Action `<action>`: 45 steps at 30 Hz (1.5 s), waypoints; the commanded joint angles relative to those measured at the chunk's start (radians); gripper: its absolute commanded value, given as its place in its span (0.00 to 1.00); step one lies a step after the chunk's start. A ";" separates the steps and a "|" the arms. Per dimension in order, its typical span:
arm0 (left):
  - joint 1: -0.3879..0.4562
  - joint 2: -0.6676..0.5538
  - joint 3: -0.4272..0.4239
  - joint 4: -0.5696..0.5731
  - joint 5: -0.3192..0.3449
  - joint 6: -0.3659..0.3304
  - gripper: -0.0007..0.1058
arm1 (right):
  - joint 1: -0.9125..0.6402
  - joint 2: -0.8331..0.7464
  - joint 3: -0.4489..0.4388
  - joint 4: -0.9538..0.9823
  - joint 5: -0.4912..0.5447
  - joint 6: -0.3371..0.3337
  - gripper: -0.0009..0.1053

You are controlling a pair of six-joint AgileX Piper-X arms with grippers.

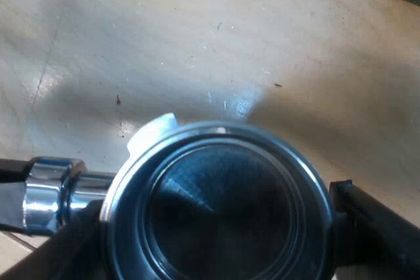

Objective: Put the handle in the coffee machine

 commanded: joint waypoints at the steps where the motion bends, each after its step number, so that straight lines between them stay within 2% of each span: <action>1: 0.000 0.025 -0.001 -0.023 -0.001 0.007 0.63 | -0.002 -0.013 -0.009 -0.015 -0.011 0.001 0.01; 12: -0.005 0.128 -0.001 -0.087 0.003 0.007 0.63 | -0.002 -0.013 -0.009 -0.015 -0.011 0.008 0.01; 19: -0.005 0.140 -0.001 -0.089 0.005 0.007 0.63 | -0.002 -0.013 -0.009 -0.015 -0.011 0.008 0.01; 22: -0.005 0.140 -0.001 -0.089 0.005 0.007 0.54 | -0.002 -0.013 -0.009 -0.015 -0.011 0.008 0.01; 24: -0.005 0.140 -0.001 -0.085 0.016 0.007 0.41 | -0.002 -0.013 -0.009 -0.015 -0.011 0.008 0.01; 25: -0.005 0.140 -0.001 -0.084 0.019 0.007 0.40 | -0.002 -0.013 -0.009 -0.015 -0.011 0.008 0.01; 27: -0.005 0.140 -0.001 -0.084 0.041 0.007 0.25 | -0.002 -0.013 -0.009 -0.015 -0.011 0.008 0.01; 29: -0.005 0.140 -0.001 -0.084 0.060 0.007 0.18 | -0.002 -0.013 -0.009 -0.015 -0.011 0.008 0.01; 30: -0.005 0.140 -0.001 -0.084 0.085 0.003 0.08 | -0.002 -0.013 -0.009 -0.015 -0.011 0.008 0.01; 32: -0.005 0.140 -0.001 -0.084 0.103 -0.002 0.01 | -0.002 -0.013 -0.009 -0.015 -0.011 0.008 0.01; 45: -0.005 0.140 -0.001 -0.084 0.119 -0.002 0.01 | -0.002 -0.013 -0.009 -0.008 -0.011 0.009 0.01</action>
